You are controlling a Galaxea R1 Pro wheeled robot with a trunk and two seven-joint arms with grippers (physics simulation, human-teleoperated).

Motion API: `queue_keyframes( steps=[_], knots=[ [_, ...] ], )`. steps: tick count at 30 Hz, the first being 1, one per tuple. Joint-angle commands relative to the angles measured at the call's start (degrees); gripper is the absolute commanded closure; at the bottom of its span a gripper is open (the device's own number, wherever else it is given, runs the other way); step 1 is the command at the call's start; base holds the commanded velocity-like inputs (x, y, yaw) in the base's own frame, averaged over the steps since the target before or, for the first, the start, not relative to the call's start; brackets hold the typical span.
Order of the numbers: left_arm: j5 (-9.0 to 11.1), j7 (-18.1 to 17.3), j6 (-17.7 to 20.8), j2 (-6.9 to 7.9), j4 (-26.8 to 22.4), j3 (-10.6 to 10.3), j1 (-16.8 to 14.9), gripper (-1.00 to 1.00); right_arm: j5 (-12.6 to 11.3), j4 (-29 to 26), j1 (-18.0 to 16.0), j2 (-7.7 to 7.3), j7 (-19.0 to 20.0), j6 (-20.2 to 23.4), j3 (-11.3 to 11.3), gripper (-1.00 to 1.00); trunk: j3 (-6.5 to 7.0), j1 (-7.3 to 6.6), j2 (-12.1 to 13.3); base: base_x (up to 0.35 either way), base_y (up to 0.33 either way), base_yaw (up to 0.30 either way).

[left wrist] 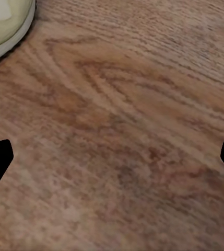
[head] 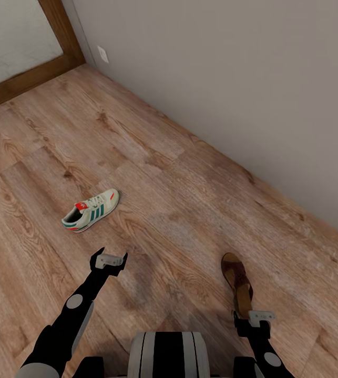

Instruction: Pick up the two gym shoes and the two sandals from the corridor floor and place them onto the hallstand (shoe rack) in the corridor, making sure they are on the rack and not on the floor. Arrange them so the two gym shoes are next to each other and the two sandals are next to each other.

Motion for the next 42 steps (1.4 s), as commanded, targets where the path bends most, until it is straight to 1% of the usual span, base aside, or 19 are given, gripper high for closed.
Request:
queue_keyframes(
  steps=[1, 40, 42],
  knots=[
    [-0.6, -0.2, -0.3, -0.04, 0.0, 0.2, 0.0, -1.00, 0.3, 0.0, 0.0, 0.04, -0.2, -0.2, -0.1, 1.00, -0.02, -0.01, 0.0, 0.000, 0.000, 0.000],
    [-0.6, -0.2, 0.4, -0.04, 0.1, 0.1, 0.0, -1.00, 0.2, 0.0, 0.0, 0.08, -0.2, -0.2, 0.0, 1.00, -0.02, -0.01, 0.0, 0.000, 0.000, 0.000],
    [-0.6, -0.2, 0.4, -0.04, 0.2, 0.1, 0.0, -1.00, 0.2, 0.0, 0.0, 0.08, -0.2, -0.2, 0.0, 1.00, 0.42, -0.06, 0.0, 0.000, 0.000, 0.000]
  ],
)
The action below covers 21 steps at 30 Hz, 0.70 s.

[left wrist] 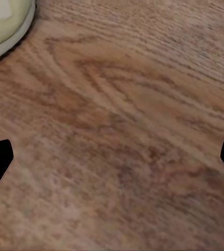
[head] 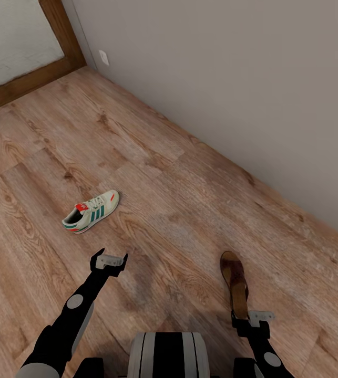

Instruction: Pick up the two gym shoes and the two sandals from the corridor floor and place them onto the hallstand (shoe rack) in the corridor, making sure they are on the rack and not on the floor. Arrange them so the two gym shoes are next to each other and the two sandals are next to each other.

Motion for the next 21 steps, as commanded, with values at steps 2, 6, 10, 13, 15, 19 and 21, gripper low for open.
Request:
queue_keyframes(
  steps=[2, 6, 10, 13, 15, 19, 21],
  knots=[
    [-0.6, -0.2, -0.3, -0.04, 0.2, 0.2, 0.0, -1.00, 0.0, 0.0, 0.0, 0.01, -0.1, -0.1, 0.0, 1.00, 0.43, -0.06, 0.0, 0.000, 0.000, 0.000],
    [-0.6, -0.2, -0.2, -0.04, 0.3, 0.2, 0.0, -1.00, 0.1, 0.1, 0.0, 0.06, -0.1, -0.1, 0.0, 1.00, 1.31, -0.16, 0.1, 0.000, 0.000, 0.000],
    [-0.6, -0.2, -0.2, -0.04, 0.4, 0.3, 0.0, -1.00, 0.1, 0.1, 0.0, 0.15, 0.0, -0.1, 0.0, 1.00, 2.20, -0.26, 0.1, 0.000, 0.000, 0.000],
    [-0.6, -0.2, -0.2, -0.04, 0.4, 0.3, 0.0, -1.00, 0.1, 0.1, 0.0, 0.17, 0.0, -0.1, 0.0, 1.00, 2.86, -0.34, 0.2, 0.000, 0.000, 0.000],
    [-0.6, -0.1, -0.2, -0.04, 0.4, 0.3, 0.0, -1.00, 0.1, 0.1, -0.1, 0.18, 0.0, -0.1, 0.0, 1.00, 3.31, -0.39, 0.2, 0.000, 0.000, 0.000],
    [-0.6, -0.1, -0.2, -0.04, 0.4, 0.3, 0.0, -1.00, 0.1, 0.1, 0.0, 0.26, 0.0, -0.1, 0.0, 1.00, 4.19, -0.49, 0.2, 0.000, 0.000, 0.000],
    [-0.6, -0.1, -0.2, -0.04, 0.4, 0.3, 0.0, -1.00, 0.1, 0.1, 0.0, 0.27, 0.0, -0.1, 0.0, 1.00, 4.64, -0.55, 0.3, 0.000, 0.000, 0.000]
  ],
)
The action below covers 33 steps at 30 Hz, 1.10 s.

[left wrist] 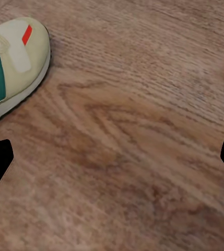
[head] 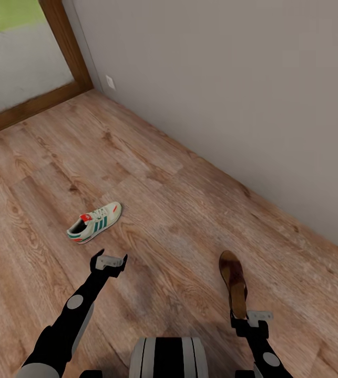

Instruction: Pick up the two gym shoes and the two sandals from the corridor floor and place them onto the hallstand (shoe rack) in the corridor, making sure they are on the rack and not on the floor. Arrange them so the two gym shoes are next to each other and the two sandals are next to each other.

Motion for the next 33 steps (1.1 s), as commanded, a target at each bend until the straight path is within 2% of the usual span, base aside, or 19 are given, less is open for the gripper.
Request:
queue_keyframes(
  steps=[1, 9, 20, 33],
  knots=[
    [-0.6, -0.2, -0.3, -0.04, 0.1, 0.2, 0.0, -1.00, 0.1, 0.0, 0.0, 0.01, -0.2, -0.1, 0.0, 1.00, 0.20, -0.03, 0.0, 0.000, 0.000, 0.000],
    [-0.6, 0.3, -0.2, 0.05, 0.2, 0.9, 0.0, -1.00, 0.1, 0.1, 0.0, -0.07, -0.2, -0.3, 0.0, 1.00, 2.18, -0.24, 0.1, 0.000, 0.000, 0.000],
    [-0.5, 0.4, -0.1, -0.03, 0.2, 0.8, 0.0, -1.00, 0.2, 0.1, 0.0, -0.44, -0.2, -0.3, 0.0, 1.00, 5.58, -0.52, 0.3, 0.000, 0.000, 0.000],
    [-0.6, 0.7, 3.3, 0.21, 0.3, 1.2, 0.1, -1.00, 0.1, 2.0, 0.0, -0.49, -0.1, -0.9, 0.0, 1.00, 9.63, -0.86, 0.4, 0.000, 0.000, 0.000]
  ],
)
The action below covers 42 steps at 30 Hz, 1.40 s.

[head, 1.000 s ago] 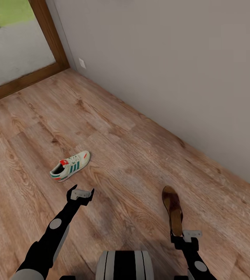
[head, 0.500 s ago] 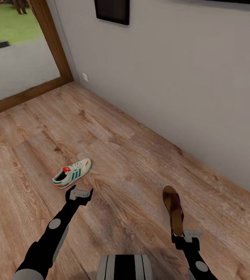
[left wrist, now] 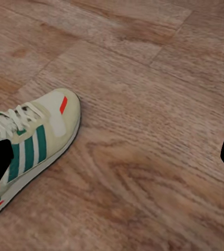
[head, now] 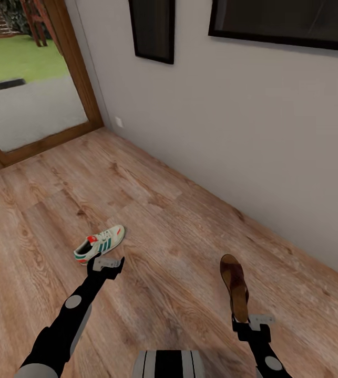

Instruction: Pick up the two gym shoes and the two sandals from the corridor floor and place them onto the hallstand (shoe rack) in the corridor, making sure they are on the rack and not on the floor. Arrange them so the two gym shoes are next to each other and the two sandals are next to each other.

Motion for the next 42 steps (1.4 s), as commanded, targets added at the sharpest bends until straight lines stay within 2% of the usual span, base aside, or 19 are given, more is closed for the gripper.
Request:
queue_keyframes(
  steps=[1, 6, 10, 12, 16, 21, 22, 23, 25, 31, 42],
  knots=[
    [-0.6, -0.3, -0.2, -0.02, 0.0, 0.4, 0.0, -1.00, 0.0, 0.1, 0.0, 0.03, -0.2, -0.4, -0.1, 1.00, 0.29, -0.03, 0.0, 0.000, 0.000, 0.000],
    [-0.9, -0.3, 0.2, 0.13, -0.2, 1.8, 0.0, -1.00, 0.1, 0.1, 0.0, 0.17, -0.3, -4.0, 0.0, 1.00, 1.84, -0.16, 0.1, 0.000, 0.000, 0.000],
    [-0.8, -0.2, 3.6, 0.42, 0.0, 2.3, 0.1, -1.00, 0.3, 0.4, 0.1, 0.31, -0.3, -5.1, 0.0, 1.00, 3.09, -0.26, 0.1, 0.000, 0.000, 0.000],
    [-0.8, -0.3, 3.8, 0.46, 0.0, 2.3, 0.1, -1.00, 0.3, 0.8, 0.3, 0.22, -0.3, -5.2, 0.0, 1.00, 3.71, -0.31, 0.2, 0.000, 0.000, 0.000],
    [-0.8, -0.3, 4.4, 0.23, 0.1, 2.2, 0.1, -1.00, 2.2, 5.6, 1.6, 0.04, -0.3, -8.1, -0.1, 1.00, 4.96, -0.42, 0.2, 0.000, 0.000, 0.000],
    [-0.7, -0.2, 4.2, 0.39, 3.9, 2.2, 0.1, -1.00, 2.5, 10.2, 2.0, 0.00, -0.4, -19.3, -0.1, 1.00, 6.51, -0.55, 0.3, 0.000, 0.000, 0.000],
    [-0.8, -0.2, 4.2, 0.40, 5.3, 2.2, 0.0, -1.00, 2.5, 10.6, 2.0, 0.00, -0.4, -20.5, -0.1, 1.00, 6.82, -0.57, 0.3, 0.000, 0.000, 0.000],
    [-0.9, -0.2, 4.1, 0.57, 7.6, 2.2, 0.0, -1.00, 2.5, 12.0, 2.1, -0.01, -0.5, -25.3, -0.1, 1.00, 7.14, -0.60, 0.3, 0.000, 0.000, 0.000],
    [-0.9, -0.2, 4.1, 0.62, 7.8, 2.2, 0.0, -1.00, 2.5, 12.1, 2.1, -0.01, -0.5, -25.7, -0.1, 1.00, 7.76, -0.65, 0.3, 0.000, 0.000, 0.000],
    [-0.7, -0.4, 4.3, 0.50, 8.0, 4.4, 0.0, -1.00, 2.5, 12.2, 2.1, -0.03, -0.6, -26.1, -0.2, 1.00, 9.63, -0.80, 0.4, 0.000, 0.000, 0.000],
    [-0.9, -0.3, 4.2, 0.69, 7.9, 4.8, 0.1, -1.00, 2.5, 12.4, 2.1, -0.01, -0.6, -26.1, -0.2, 1.00, 13.05, -1.09, 0.6, 0.000, 0.000, 0.000]
  ],
)
